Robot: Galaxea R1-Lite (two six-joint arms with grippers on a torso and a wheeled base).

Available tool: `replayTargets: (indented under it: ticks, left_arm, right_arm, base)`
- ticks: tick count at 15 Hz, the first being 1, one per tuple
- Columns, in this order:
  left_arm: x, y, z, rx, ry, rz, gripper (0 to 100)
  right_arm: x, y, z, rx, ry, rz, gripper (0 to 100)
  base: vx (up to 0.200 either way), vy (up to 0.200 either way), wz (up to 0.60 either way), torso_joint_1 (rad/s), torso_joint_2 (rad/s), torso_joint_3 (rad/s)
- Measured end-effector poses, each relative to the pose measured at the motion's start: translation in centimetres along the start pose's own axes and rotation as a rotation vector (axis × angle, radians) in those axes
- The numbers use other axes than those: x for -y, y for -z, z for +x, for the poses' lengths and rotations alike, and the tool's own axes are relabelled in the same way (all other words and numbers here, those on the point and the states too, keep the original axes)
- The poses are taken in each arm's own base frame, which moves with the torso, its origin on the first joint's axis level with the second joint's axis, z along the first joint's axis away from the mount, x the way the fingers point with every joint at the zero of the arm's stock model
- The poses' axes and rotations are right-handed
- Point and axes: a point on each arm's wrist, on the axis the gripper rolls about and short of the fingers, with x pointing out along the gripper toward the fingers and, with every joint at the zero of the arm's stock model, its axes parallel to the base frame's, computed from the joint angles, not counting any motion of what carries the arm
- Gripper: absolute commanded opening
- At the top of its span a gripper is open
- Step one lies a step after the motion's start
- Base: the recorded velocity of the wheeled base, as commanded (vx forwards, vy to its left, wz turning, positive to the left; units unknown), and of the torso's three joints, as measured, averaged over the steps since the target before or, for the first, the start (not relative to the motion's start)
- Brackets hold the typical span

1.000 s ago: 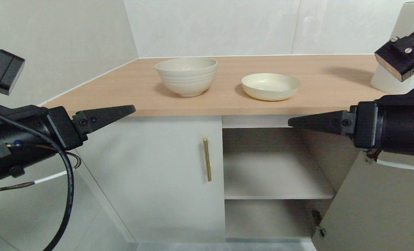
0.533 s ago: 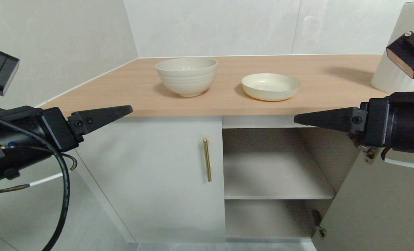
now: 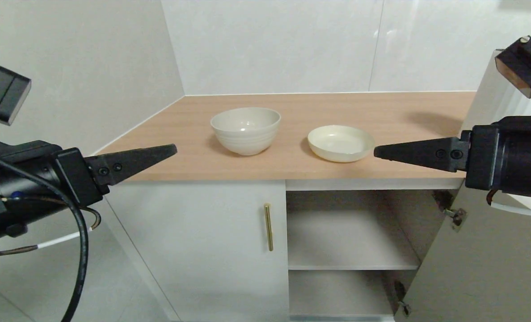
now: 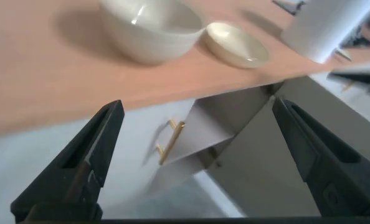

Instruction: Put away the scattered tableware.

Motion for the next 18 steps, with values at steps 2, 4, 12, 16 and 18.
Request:
replayTargets:
  ticks: [2, 4, 12, 16, 18]
  left_arm:
    - [-0.1, 0.3, 0.3, -0.017, 0.005, 0.012, 100]
    - [0.0, 0.0, 1.0, -0.018, 0.016, 0.015, 100]
    - [-0.6, -4.0, 5.2, -0.136, -0.064, -0.036, 100]
    - [-0.9, -4.4, 8.1, -0.064, -0.356, -0.048, 100]
    - [-0.5, -4.1, 10.5, -0.040, -0.433, -0.092, 100]
  right_arm:
    - [0.2, 0.1, 0.4, -0.004, 0.006, 0.000, 100]
    - [0.5, -0.1, 1.1, 0.019, 0.011, -0.004, 100]
    - [2.5, -3.0, 6.0, -0.003, 0.328, 0.065, 100]
    - [3.5, -3.3, 7.7, 0.057, 0.448, 0.065, 100]
    - [3.8, -3.0, 8.4, 0.058, 0.465, 0.065, 100]
  base:
    - [0.000, 0.000, 0.00, 0.168, -0.19, -0.124]
    - [0.000, 0.000, 0.00, 0.035, -0.04, -0.025]
    - [0.000, 0.000, 0.00, 0.000, 0.00, 0.000]
    - [0.000, 0.000, 0.00, 0.000, 0.00, 0.000]
    - [0.000, 0.000, 0.00, 0.000, 0.00, 0.000]
